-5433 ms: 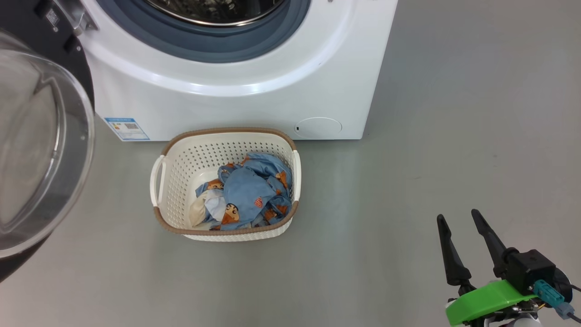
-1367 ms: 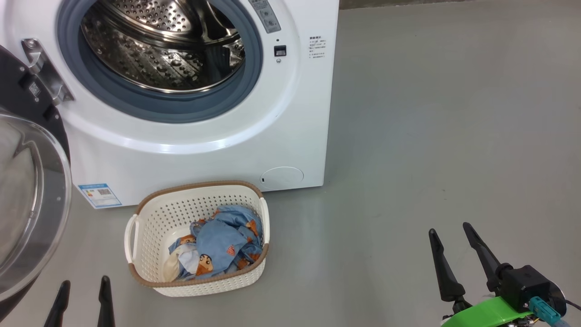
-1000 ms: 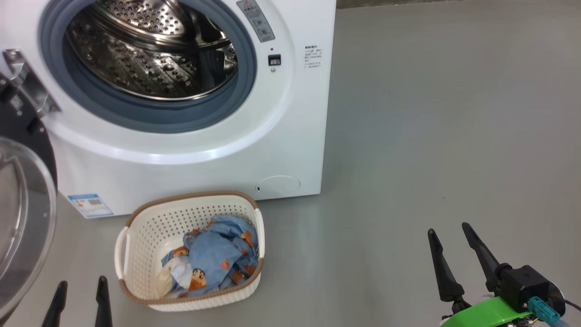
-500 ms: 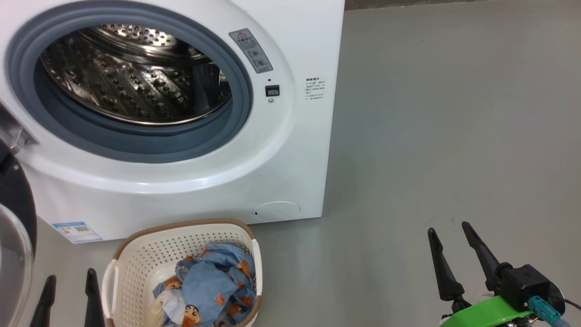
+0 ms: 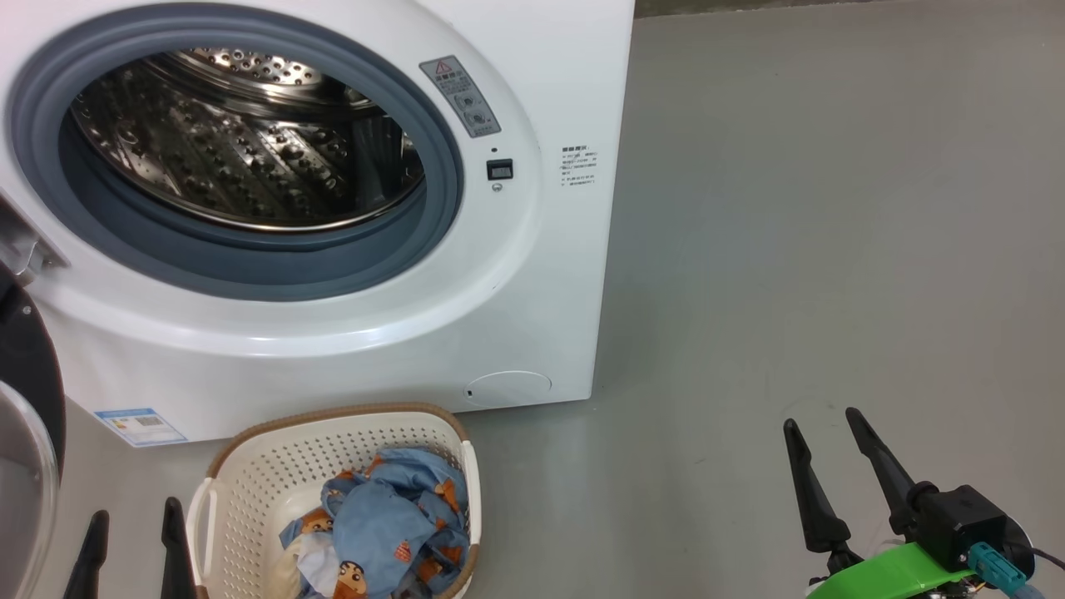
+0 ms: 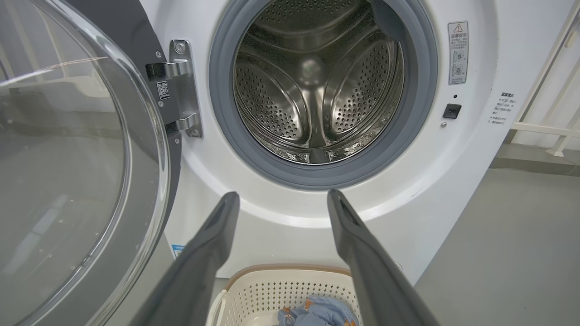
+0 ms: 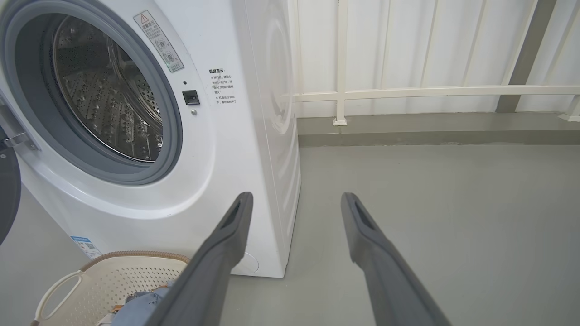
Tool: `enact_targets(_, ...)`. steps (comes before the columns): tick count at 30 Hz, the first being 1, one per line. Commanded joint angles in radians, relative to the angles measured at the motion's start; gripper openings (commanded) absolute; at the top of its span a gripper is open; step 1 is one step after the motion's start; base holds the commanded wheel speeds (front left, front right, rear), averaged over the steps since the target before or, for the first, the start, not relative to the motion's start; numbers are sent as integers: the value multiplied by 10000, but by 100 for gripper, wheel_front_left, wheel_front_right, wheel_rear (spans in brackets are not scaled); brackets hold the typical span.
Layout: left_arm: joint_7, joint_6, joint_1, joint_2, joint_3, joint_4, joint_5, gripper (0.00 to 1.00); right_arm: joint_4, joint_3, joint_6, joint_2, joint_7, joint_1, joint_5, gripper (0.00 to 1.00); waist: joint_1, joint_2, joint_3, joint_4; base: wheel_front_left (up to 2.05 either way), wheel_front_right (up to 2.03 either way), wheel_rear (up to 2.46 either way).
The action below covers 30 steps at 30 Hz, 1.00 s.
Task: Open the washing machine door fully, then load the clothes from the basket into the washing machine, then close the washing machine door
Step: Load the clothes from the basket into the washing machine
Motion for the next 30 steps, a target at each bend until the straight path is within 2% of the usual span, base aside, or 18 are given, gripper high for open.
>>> enact_targets(1,-51,-31,-337,113,307,-168,-103,100,-199,254,62,-41,-120,-316,77,100,0,-1,-2,1,0,0,0)
enact_targets(8,-51,-31,-297,92,139,-117,-219,100,-208,269,62,-41,-120,-315,104,100,0,-1,61,-3,0,0,0)
enact_targets(15,-51,-31,-356,267,-210,-87,-436,100,-274,353,62,-41,-120,-424,181,100,0,-1,572,-73,0,0,0)
enact_targets(30,-51,-31,-1410,1157,-1127,871,-1494,100,-437,446,62,-41,-120,-1073,353,100,0,-1,2840,-352,0,0,0)
